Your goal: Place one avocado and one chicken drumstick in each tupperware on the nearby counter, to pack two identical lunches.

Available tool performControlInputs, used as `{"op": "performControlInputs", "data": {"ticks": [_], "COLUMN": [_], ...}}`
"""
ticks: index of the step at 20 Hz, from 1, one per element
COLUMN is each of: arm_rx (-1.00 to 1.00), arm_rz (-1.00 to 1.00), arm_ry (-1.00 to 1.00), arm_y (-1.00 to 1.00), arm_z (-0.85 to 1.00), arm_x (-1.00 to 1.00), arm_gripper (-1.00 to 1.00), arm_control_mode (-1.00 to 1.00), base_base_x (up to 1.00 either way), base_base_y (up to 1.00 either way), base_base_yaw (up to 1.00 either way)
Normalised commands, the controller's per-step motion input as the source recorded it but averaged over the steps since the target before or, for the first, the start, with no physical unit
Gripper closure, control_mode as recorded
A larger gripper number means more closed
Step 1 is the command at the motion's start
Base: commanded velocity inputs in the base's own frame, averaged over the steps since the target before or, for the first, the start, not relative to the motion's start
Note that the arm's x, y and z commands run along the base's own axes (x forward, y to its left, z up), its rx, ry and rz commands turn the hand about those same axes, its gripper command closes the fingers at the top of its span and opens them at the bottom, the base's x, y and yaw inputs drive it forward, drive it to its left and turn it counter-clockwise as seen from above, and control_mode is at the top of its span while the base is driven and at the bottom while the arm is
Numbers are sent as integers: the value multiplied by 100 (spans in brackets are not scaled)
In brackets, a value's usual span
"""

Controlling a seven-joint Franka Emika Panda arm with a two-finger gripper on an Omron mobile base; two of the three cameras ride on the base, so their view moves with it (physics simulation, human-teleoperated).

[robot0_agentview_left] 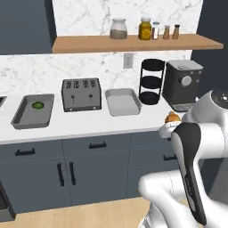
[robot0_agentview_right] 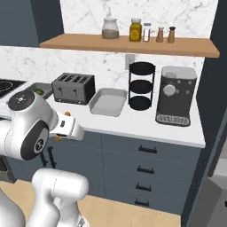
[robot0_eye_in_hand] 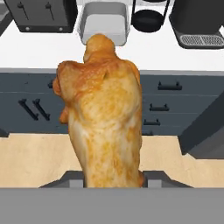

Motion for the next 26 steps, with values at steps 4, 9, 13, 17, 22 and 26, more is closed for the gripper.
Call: {"op": "performControlInputs", "data": {"ticks": [4, 9, 13, 17, 22, 26], "arm_rx": [0, 0, 0, 0, 0, 0], "arm_rz": [0, 0, 0, 0, 0, 0], "arm_ry": [0, 0, 0, 0, 0, 0], "arm_y": [0, 0, 0, 0, 0, 0], "arm_z": [0, 0, 0, 0, 0, 0], "arm_x": [0, 0, 0, 0, 0, 0], "arm_gripper": [100, 100, 100, 100, 100, 100], "arm_control_mode": [100, 100, 100, 100, 100, 100], "base_base_x": [79, 57, 50, 50, 52, 50], "base_base_y": [100, 100, 93, 48, 40, 49], "base_base_yaw": [0, -1, -3, -4, 0, 0]}}
